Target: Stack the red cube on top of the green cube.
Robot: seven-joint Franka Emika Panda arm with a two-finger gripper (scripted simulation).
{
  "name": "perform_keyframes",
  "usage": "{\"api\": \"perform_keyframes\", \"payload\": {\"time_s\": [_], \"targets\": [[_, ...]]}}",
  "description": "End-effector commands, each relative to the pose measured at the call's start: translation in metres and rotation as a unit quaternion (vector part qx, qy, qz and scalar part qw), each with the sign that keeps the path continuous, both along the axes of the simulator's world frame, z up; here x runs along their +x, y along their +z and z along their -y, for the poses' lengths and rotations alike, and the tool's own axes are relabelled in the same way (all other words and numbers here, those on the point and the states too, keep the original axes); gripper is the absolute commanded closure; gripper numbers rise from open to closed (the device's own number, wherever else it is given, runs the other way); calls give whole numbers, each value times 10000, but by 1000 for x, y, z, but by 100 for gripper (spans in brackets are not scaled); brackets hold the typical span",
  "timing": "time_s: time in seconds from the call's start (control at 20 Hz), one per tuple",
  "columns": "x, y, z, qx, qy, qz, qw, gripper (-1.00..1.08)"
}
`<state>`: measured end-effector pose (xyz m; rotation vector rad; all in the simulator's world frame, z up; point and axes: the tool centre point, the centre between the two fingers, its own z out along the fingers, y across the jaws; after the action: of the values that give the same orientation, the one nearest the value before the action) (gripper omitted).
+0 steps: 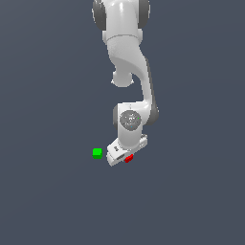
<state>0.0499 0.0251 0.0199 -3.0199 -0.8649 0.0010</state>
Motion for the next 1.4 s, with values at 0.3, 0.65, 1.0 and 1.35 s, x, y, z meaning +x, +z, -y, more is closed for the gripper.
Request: {"api": "perform_keyframes", "payload": {"time_s": [0.3, 0.65, 1.0, 1.35], "targets": [[-1, 20, 0, 0, -1, 3, 10000, 108], [-1, 68, 0, -2, 2, 1, 10000, 108], [-1, 97, 0, -2, 2, 1, 10000, 108], [-1, 97, 4, 0, 0, 8, 10000, 108]]}}
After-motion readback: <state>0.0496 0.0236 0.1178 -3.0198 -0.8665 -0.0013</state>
